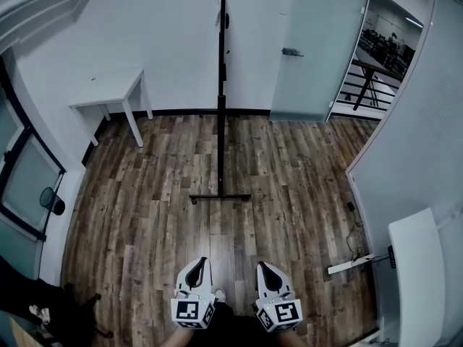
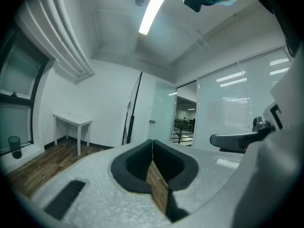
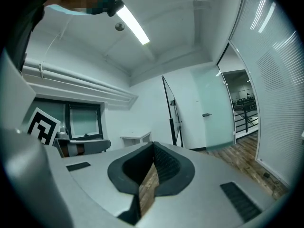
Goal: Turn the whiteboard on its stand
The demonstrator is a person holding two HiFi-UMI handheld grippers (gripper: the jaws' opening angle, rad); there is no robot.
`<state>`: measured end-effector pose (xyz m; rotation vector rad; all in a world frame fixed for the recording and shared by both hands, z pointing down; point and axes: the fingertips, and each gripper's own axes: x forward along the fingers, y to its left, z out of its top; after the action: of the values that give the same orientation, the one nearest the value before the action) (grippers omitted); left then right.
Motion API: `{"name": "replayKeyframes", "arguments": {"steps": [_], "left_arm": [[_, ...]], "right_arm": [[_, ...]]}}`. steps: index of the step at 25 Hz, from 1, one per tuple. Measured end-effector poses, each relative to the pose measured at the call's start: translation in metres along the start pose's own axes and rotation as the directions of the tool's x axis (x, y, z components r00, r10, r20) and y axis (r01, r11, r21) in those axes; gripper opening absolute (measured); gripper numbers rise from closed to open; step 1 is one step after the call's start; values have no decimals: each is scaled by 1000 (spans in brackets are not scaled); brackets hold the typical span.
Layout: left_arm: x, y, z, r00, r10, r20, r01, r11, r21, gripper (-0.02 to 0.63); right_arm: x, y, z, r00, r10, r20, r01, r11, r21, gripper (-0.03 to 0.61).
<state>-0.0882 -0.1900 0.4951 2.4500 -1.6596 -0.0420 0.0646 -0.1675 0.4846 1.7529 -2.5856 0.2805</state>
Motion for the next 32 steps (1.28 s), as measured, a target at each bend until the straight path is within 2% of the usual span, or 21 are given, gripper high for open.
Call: {"name": "replayKeyframes", "arguments": {"steps": [6,10,18,22,32], "left_arm": [[42,48,9,1000,7,1,-7,1000,19,18],[59,63,3,1000,16,-16,-16,1000,-6,18],[113,90,-4,999,33,-19,-33,999,4,18],[157,101,3,999,48,-9,-48,999,5,18],[296,118,28,998,67,-4,-67,998,14,18]], "right_arm": [[66,-1,6,1000,-5,7,5,1000,4,9],[93,-4,9,1000,-3,1,3,1000,0,10],[152,-27,6,1000,1,8,-1,1000,5,10],[193,-53,10,1000,8,15,-8,1000,1,10],[303,-124,52,999,37,34,-37,999,-8,10]]}}
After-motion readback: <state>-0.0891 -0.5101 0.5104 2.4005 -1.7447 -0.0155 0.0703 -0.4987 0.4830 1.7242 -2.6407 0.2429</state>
